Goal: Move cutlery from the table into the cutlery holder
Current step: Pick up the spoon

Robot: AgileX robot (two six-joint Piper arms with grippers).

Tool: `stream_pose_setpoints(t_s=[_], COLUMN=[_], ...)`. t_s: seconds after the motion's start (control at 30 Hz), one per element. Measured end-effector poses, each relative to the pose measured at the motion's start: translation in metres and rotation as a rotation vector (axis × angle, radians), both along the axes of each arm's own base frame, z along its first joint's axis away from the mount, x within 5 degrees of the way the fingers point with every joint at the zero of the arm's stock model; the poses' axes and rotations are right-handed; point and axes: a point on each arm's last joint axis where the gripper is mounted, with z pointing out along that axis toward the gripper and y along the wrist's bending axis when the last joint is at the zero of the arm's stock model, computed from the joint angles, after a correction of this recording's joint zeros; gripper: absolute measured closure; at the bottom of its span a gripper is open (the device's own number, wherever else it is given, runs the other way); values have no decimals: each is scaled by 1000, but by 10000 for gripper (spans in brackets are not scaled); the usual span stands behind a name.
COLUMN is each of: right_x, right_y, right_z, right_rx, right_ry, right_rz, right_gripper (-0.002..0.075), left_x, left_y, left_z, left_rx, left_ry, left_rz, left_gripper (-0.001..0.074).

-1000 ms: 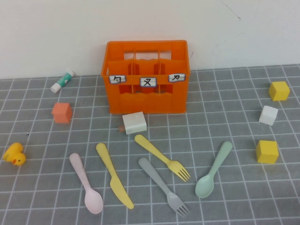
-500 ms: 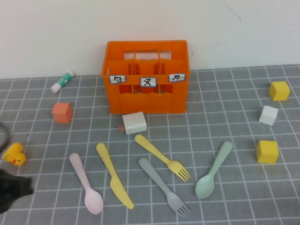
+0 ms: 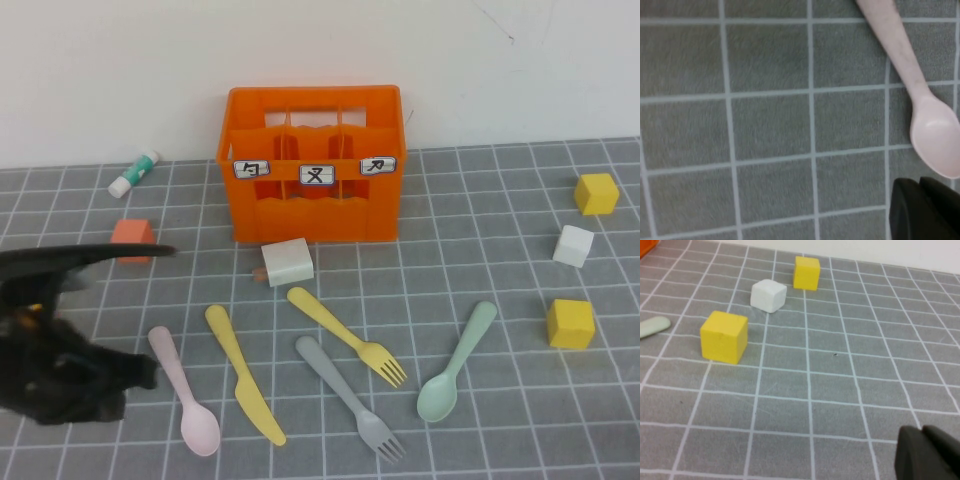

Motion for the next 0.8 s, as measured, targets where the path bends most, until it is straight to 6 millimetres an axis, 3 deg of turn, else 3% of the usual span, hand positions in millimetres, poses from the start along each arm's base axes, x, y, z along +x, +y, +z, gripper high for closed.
stream_pose_setpoints(t_s=[0.23,0.47,0.67,0.8], right_x=[0,0,0,0], right_y=[0,0,0,0], right_z=[0,0,0,0], right_rx=[-2,-4,-4,-4], right_ry=[0,0,0,0], right_rz=[0,0,0,0], right_gripper=[729,729,729,729], left_x=[17,31,44,50], left_y=[-45,-57,-63,-66], left_z=[8,-3,-24,-38], left_rx=[201,179,150,155], left_ry=[-67,-27,-5,25], left_rz=[-30,92,177,226], left_gripper=[736,711,466,395])
